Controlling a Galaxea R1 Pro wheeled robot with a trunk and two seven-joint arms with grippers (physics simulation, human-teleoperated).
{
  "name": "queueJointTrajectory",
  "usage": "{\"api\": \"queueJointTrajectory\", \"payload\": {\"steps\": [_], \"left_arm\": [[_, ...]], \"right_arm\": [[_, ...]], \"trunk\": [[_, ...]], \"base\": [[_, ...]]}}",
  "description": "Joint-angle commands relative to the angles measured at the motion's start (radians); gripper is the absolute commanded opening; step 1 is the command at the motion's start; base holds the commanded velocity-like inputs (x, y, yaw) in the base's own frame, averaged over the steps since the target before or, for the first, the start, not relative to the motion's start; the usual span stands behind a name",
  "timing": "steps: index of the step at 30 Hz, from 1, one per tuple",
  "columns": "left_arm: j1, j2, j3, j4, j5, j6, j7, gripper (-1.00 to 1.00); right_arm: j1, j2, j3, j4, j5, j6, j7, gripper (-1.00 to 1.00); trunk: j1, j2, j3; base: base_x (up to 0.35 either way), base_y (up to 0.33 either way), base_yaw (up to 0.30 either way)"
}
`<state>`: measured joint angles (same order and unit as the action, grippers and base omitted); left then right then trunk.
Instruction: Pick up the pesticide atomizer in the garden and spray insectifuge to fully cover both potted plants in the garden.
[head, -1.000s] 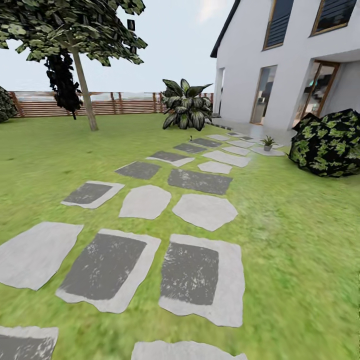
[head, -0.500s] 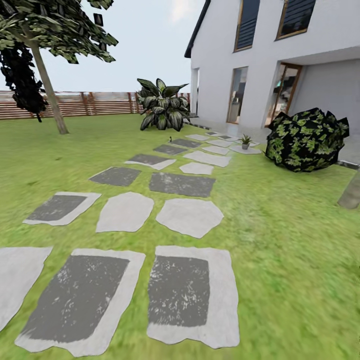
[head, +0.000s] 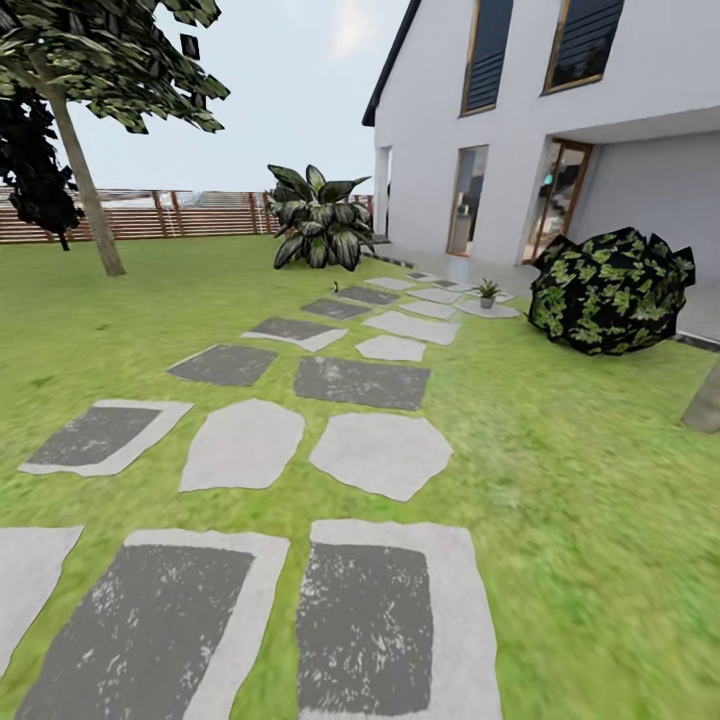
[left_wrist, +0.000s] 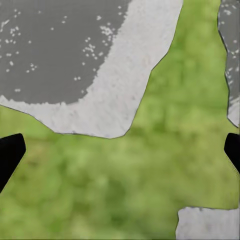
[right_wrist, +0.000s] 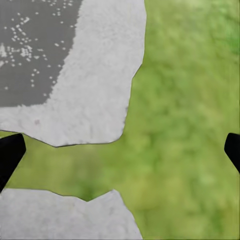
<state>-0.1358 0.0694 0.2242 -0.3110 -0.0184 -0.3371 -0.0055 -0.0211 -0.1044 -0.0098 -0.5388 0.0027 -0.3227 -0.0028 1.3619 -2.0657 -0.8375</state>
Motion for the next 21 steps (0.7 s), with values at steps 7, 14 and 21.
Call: {"api": "queueJointTrajectory", "payload": {"steps": [7,14,21], "left_arm": [[-0.001,0.000,0.003,0.001,-0.002,-0.003,-0.001,1.00],[-0.001,0.001,0.003,0.001,-0.002,-0.003,-0.001,1.00],[-0.001,0.000,0.003,0.001,-0.002,-0.003,-0.001,1.00]], "right_arm": [[0.000,0.000,-0.001,0.000,0.000,-0.003,0.000,1.00],[0.000,0.000,-0.001,0.000,0.000,-0.002,-0.001,1.00],[0.000,0.000,-0.001,0.001,0.000,-0.002,0.000,1.00]], "trunk": [[0.000,0.000,-0.001],[0.000,0.000,-0.001],[0.000,0.000,-0.001]], "base": [[0.337,0.121,0.000],[0.337,0.121,0.000],[0.337,0.121,0.000]]}}
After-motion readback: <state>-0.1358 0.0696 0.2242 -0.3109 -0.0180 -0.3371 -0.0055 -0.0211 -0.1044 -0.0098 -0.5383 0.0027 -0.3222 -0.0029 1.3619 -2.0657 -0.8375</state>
